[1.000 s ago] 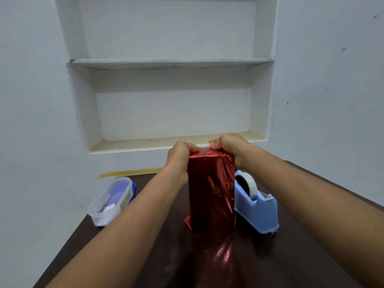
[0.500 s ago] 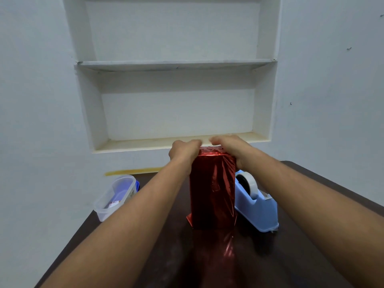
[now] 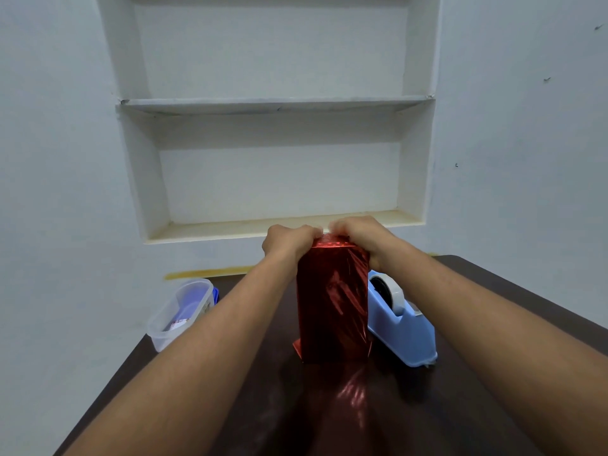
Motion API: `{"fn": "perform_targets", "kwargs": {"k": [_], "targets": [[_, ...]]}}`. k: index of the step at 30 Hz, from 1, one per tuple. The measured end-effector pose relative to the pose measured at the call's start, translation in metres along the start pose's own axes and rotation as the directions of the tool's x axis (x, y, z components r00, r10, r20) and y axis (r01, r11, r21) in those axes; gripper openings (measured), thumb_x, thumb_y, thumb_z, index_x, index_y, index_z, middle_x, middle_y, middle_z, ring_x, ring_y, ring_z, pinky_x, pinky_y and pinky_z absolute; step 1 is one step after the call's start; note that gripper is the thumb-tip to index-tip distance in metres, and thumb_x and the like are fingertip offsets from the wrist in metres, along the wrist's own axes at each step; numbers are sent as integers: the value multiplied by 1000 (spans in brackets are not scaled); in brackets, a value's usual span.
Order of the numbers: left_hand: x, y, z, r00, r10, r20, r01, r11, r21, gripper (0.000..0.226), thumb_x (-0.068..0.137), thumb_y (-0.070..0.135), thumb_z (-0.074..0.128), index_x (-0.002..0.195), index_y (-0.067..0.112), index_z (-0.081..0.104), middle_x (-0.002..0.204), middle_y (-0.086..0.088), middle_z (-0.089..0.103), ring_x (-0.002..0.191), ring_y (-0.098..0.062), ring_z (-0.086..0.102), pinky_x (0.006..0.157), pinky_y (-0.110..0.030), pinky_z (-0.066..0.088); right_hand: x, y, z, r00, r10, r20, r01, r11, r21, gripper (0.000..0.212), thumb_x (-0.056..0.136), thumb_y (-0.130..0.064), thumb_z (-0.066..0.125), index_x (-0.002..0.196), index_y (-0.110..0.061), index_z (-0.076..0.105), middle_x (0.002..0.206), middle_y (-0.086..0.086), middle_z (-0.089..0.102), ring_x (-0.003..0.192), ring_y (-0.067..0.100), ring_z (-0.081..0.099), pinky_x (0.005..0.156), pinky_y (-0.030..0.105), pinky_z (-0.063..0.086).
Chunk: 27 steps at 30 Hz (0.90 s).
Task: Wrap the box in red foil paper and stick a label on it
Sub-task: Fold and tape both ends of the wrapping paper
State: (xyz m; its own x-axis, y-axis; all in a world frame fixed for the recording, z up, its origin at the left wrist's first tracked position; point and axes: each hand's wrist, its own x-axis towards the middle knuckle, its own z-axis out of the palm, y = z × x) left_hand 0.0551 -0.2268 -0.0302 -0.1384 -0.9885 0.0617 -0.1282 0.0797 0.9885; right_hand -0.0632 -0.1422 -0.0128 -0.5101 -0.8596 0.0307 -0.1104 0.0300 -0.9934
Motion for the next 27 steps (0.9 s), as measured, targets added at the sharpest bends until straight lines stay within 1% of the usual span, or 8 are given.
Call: {"fn": "perform_targets", "kwargs": {"k": [5, 8, 11, 14, 18, 22, 24, 27], "targets": [[-2, -3, -2, 999, -13, -44, 12, 999, -38, 31, 87, 23, 57, 112, 6, 62, 113, -13, 67, 91, -29, 67, 69, -31, 52, -1, 2, 0, 998, -41, -49, 42, 999, 18, 38, 96, 0, 45, 120, -11, 71, 113, 15, 73, 98, 30, 72, 93, 44, 57], [-13, -14, -10, 971, -4, 237, 73, 956, -283, 52, 80, 49, 60, 112, 9, 69, 108, -12, 76, 88, -28, 73, 75, -37, 56, 1, 11, -3, 984, -111, -143, 119, 991, 54, 26, 96, -40, 50, 104, -26, 71, 111, 2, 75, 110, 25, 68, 106, 50, 50], [-26, -51, -18, 892, 265, 366, -91, 898, -430, 76, 74, 46, 76, 136, 9, 55, 116, -14, 74, 98, -21, 71, 91, -41, 53, -26, 28, -2, 920, -322, -224, 331, 943, 5, 39, 91, -71, 50, 108, -40, 64, 120, -13, 69, 118, 12, 61, 103, 31, 44], [-25, -100, -18, 842, 341, 419, -161, 899, -407, 107, 58, 20, 75, 156, 21, 30, 100, -6, 70, 93, -18, 68, 91, -39, 52, -50, 72, 1, 890, -435, -136, 449, 888, 102, 54, 101, -52, 56, 149, -32, 43, 145, -10, 53, 125, 0, 53, 95, 5, 42], [-31, -124, -24, 815, 312, 488, -116, 914, -389, 96, 73, 1, 68, 157, 27, 32, 112, -12, 72, 101, -24, 71, 88, -37, 60, -46, 129, 7, 923, -384, -14, 383, 914, 137, 71, 91, -42, 69, 153, -35, 35, 138, 2, 63, 126, 18, 62, 113, 49, 46], [-27, -107, -35, 860, 325, 394, -253, 941, -225, 80, 93, 22, 77, 155, 43, 32, 117, -11, 73, 96, -19, 77, 76, -33, 61, -31, 115, 6, 938, -345, -18, 342, 919, 198, 80, 92, -16, 63, 158, -35, 23, 137, 8, 61, 110, 20, 67, 92, 30, 57], [-21, -86, -41, 876, 335, 346, -310, 942, -127, 66, 99, 42, 66, 155, 47, 31, 127, -5, 70, 104, -18, 75, 90, -38, 60, -23, 91, 1, 959, -281, -40, 284, 944, 166, 77, 98, -13, 57, 160, -38, 17, 134, 4, 57, 99, 14, 65, 74, 20, 56], [-12, -62, -54, 878, 224, 423, -181, 973, -140, 47, 95, 57, 58, 141, 45, 55, 126, 5, 71, 112, -20, 69, 106, -46, 52, -12, 68, -3, 997, -59, 44, 57, 998, 39, 30, 95, -43, 56, 125, -40, 57, 122, 3, 65, 98, 21, 66, 84, 38, 59]]}}
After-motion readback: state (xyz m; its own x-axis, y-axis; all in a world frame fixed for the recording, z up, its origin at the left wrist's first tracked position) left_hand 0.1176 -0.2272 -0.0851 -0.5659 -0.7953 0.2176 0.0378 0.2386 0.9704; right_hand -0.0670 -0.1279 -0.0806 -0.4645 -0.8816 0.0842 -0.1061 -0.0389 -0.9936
